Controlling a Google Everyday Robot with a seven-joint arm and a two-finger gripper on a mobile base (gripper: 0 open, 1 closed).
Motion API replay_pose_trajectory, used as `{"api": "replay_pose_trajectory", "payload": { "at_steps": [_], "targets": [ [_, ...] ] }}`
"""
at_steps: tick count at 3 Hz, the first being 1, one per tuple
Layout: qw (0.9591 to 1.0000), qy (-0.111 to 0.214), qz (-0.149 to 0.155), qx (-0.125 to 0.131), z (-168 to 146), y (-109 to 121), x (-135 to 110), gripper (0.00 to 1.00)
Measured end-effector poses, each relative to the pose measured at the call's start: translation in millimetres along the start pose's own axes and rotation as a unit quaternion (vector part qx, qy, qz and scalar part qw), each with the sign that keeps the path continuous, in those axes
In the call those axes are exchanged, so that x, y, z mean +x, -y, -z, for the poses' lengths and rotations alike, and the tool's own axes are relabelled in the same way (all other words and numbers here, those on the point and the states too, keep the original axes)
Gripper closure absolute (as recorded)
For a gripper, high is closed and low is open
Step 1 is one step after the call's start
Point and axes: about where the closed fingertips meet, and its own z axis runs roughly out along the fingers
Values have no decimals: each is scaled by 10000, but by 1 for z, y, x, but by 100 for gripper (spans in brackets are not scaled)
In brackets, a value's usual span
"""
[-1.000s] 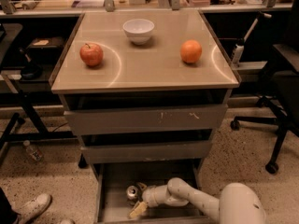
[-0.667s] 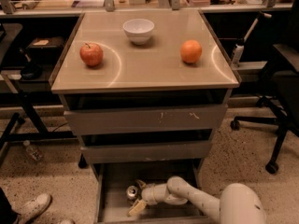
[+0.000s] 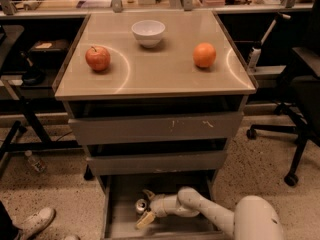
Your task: Pick 7up can from bottom drawer and place on counter
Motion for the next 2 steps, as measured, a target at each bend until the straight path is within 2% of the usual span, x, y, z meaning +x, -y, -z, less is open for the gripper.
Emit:
{"api": "replay_pose_trajectory", "payload": {
  "at_steps": [2],
  "targets": [
    [10000,0,0,-1,0,0,0,43]
  ]
}}
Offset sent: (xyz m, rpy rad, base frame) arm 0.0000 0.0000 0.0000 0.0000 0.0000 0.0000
